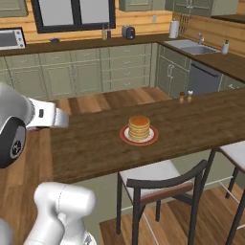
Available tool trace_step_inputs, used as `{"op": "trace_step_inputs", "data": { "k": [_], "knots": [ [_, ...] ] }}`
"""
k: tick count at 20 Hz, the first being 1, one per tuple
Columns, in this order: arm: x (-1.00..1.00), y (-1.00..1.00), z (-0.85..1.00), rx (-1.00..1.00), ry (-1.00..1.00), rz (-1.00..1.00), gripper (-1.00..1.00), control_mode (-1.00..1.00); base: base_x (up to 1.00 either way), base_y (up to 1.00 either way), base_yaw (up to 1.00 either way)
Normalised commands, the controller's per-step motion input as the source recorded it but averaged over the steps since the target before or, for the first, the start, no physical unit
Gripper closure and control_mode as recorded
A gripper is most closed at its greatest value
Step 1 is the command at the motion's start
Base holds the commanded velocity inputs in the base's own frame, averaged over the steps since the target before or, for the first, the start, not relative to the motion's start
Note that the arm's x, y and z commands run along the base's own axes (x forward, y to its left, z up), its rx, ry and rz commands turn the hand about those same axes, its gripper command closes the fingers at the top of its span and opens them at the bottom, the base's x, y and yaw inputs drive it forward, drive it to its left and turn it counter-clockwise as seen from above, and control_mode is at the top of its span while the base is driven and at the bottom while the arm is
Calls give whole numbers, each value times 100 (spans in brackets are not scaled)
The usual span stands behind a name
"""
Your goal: Take the strawberry from the fridge and place it on top of the pancake, located on the dining counter.
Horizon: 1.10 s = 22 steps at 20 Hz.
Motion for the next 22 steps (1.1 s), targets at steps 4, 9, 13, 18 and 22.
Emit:
{"op": "trace_step_inputs", "data": {
  "k": [4, 9, 13, 18, 22],
  "knots": [
    [100, -53, -25, 7, 9, -41, 100, -100, 0, 0, 0],
    [100, -70, -43, 8, 10, -36, 100, -100, 0, 0, 0],
    [99, -62, -29, 12, 10, -22, 100, -100, 0, 0, 0],
    [93, -33, -30, 13, 4, -2, 100, -100, 0, 0, 0],
    [73, -21, -32, 5, 11, 0, 100, -100, 0, 0, 0]
  ]
}}
